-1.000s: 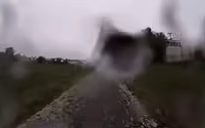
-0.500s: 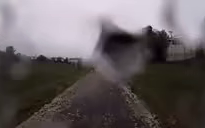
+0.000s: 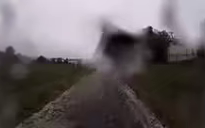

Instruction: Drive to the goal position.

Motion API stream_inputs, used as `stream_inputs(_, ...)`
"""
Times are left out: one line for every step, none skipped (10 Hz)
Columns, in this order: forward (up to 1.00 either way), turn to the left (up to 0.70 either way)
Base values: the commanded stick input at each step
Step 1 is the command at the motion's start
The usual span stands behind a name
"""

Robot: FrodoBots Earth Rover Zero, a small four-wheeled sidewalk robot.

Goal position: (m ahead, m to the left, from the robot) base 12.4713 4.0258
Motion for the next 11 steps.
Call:
stream_inputs(0.7,-0.04)
stream_inputs(0.7,-0.15)
stream_inputs(0.7,-0.25)
stream_inputs(0.7,-0.12)
stream_inputs(0.7,-0.04)
stream_inputs(0.7,0.0)
stream_inputs(0.7,0.0)
stream_inputs(0.7,0.0)
stream_inputs(0.7,0.0)
stream_inputs(0.7,0.0)
stream_inputs(0.7,0.0)
